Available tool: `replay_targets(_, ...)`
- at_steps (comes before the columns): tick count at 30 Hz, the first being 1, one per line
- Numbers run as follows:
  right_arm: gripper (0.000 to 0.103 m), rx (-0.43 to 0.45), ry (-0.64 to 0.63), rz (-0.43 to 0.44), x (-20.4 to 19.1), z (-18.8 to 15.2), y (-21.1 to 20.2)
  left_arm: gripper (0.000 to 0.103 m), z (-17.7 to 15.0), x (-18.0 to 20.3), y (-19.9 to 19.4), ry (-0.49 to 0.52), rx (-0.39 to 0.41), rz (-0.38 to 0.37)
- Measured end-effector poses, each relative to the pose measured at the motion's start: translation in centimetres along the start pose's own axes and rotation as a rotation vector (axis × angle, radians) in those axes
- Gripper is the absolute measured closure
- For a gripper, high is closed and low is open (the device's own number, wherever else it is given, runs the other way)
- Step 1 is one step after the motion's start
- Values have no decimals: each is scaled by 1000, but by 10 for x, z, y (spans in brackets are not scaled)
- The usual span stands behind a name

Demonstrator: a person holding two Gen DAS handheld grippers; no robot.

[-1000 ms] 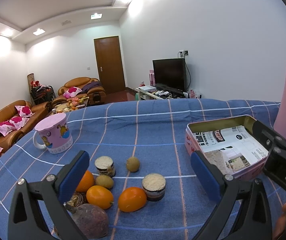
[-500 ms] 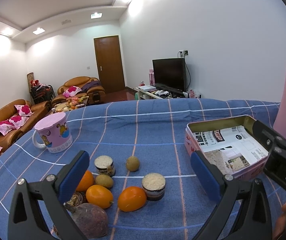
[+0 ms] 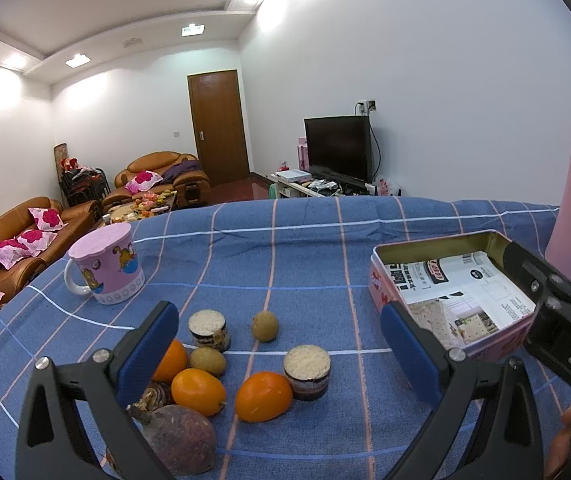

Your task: Organize fruits

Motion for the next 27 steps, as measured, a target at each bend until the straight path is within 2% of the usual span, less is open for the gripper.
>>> replay_targets(13,1,-8,11,34,-5,1,-3,0,-4,-12,-13,-13,4,18)
replay_targets(27,1,-31,-14,95,-22,-5,-8,0,-15,-38,-30,-15,-32,64)
Point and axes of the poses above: each gripper's, at about its wrist camera, not at the fingertips, and y roughly the way its jaws point, x to its right, z to its top, the point moved 8 cm from there along y, roughly the way its jaws point, and after that the axes turned 13 degrees about x, right-handed, at the moved point
